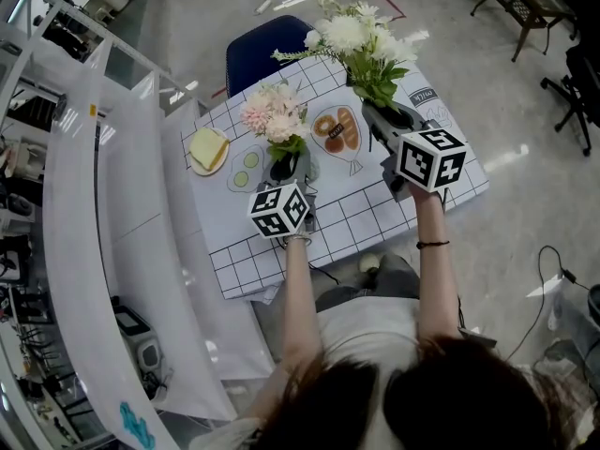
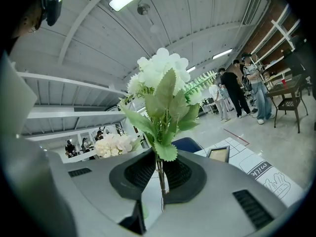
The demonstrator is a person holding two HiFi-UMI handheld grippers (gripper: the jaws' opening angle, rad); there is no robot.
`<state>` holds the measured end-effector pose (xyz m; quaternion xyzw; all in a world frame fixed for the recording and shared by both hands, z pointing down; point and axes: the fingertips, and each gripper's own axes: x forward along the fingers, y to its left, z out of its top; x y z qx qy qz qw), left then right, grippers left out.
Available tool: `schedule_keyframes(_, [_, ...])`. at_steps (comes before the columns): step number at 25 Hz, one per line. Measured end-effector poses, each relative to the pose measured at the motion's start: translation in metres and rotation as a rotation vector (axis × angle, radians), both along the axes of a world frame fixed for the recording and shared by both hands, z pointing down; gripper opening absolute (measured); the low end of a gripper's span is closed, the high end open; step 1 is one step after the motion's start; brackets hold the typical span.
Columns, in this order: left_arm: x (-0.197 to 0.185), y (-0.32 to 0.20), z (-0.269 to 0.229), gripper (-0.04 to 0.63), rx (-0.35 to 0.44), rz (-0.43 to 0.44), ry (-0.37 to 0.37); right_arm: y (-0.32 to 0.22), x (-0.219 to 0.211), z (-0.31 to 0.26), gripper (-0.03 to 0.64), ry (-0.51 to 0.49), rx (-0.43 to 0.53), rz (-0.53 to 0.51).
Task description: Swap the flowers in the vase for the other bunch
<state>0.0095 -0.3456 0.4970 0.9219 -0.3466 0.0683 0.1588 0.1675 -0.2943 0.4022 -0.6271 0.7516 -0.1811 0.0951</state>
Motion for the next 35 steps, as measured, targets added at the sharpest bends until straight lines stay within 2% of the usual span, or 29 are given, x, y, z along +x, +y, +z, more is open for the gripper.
schedule_keyframes(12, [-0.006,0.004,-0.003,0.115,0.011,-0.017,-0.018,0.003,-0.001,0.001,0.046,-0.009,-0.001,-0.014])
schedule_keyframes(19, [0.001,0.008,-0.010,0.109,0.027,0.004,-0.028,0.006,0.000,0.001,0.046,-0.014,-0.002,-0.022])
schedule_keyframes(35, [0.002,0.012,-0.027,0.090,0.048,-0.019,-0.006,0.010,0.010,-0.010,0.046,0.005,0.002,-0.035])
